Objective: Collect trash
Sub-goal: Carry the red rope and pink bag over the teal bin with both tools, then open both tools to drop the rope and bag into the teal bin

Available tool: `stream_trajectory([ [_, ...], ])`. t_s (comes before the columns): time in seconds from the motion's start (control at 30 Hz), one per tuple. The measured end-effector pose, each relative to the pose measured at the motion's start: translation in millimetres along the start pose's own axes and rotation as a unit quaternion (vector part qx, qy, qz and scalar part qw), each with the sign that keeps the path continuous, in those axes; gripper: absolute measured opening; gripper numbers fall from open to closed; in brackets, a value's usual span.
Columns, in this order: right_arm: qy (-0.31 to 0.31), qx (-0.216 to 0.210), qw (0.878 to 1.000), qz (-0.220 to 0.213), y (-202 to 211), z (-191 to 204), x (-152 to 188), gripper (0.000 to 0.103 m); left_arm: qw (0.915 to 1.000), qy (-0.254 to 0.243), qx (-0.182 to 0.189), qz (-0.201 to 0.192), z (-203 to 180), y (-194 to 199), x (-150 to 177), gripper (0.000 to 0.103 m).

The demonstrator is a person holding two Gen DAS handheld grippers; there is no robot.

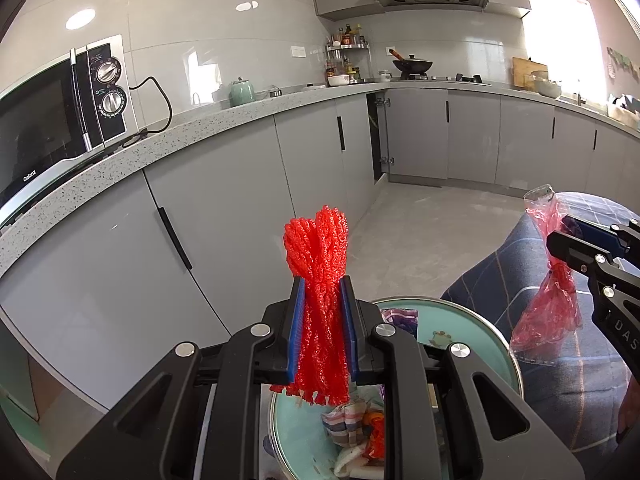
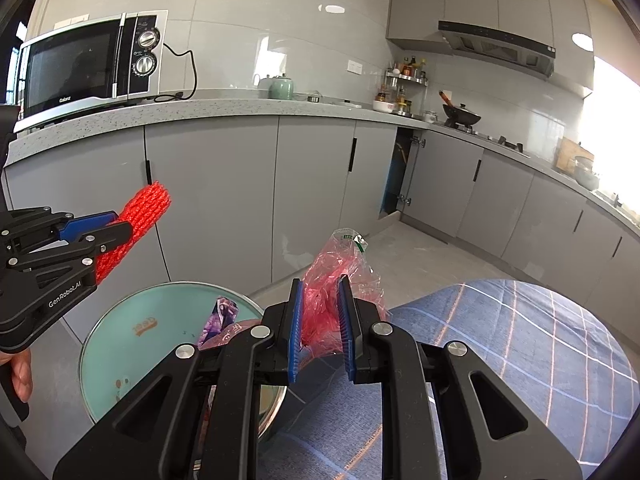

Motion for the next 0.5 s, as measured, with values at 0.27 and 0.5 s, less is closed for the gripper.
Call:
stream_trajectory([
  [0.27, 0.01, -0.014, 1.0, -0.004, -1.1, 10.7, -3.2, 0.018, 1.0, 0.001, -0.001, 0.002, 3.8, -0.4, 0.6, 0.018],
  [0.5, 0.021, -0.033, 0.999, -0.006, -1.6, 21.9, -5.4, 0.025, 1.0, 0.003, -0.005, 0.002, 7.7, -1.0, 0.2, 0.022],
])
Point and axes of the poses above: each gripper's, at about its wrist camera, not at the fingertips, and y roughly against the way its jaws point, z to its left, x to its underside, the point moved 9 cm from there along -y, roughly the way its jaws point, and after that the axes turned 12 degrees about y, right-handed, at the moved point
